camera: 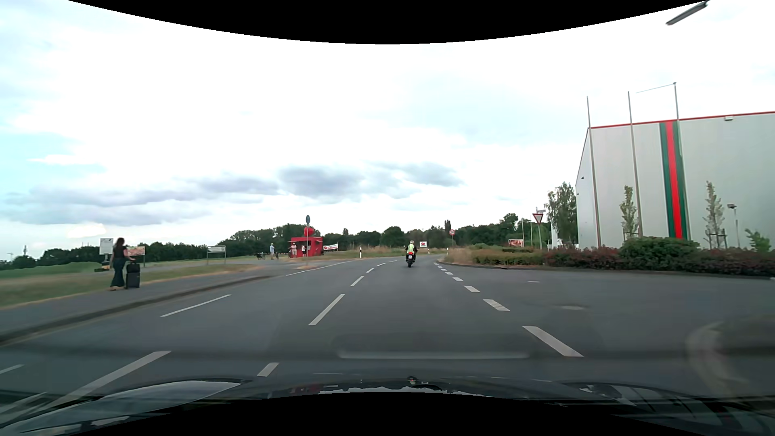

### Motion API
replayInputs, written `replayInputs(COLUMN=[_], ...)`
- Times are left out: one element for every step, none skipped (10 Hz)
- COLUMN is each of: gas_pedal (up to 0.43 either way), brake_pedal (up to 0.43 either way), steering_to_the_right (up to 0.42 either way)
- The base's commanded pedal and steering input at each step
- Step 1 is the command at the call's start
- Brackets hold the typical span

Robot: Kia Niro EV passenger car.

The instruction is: Follow the waypoints while adhering to traffic rules and regulations

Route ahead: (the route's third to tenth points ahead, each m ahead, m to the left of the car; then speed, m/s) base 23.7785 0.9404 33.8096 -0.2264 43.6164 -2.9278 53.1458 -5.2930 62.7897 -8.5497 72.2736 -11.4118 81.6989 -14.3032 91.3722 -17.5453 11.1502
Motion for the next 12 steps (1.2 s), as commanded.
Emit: replayInputs(gas_pedal=[0.177,0.177,0.177,0.189,0.189,0.189,0.189,0.189,0.189,0.189,0.189,0.189], brake_pedal=[0.0,0.0,0.0,0.0,0.0,0.0,0.0,0.0,0.0,0.0,0.0,0.0], steering_to_the_right=[0.001,0.001,0.001,0.001,0.001,0.001,0.001,0.001,0.001,0.001,0.004,0.009])
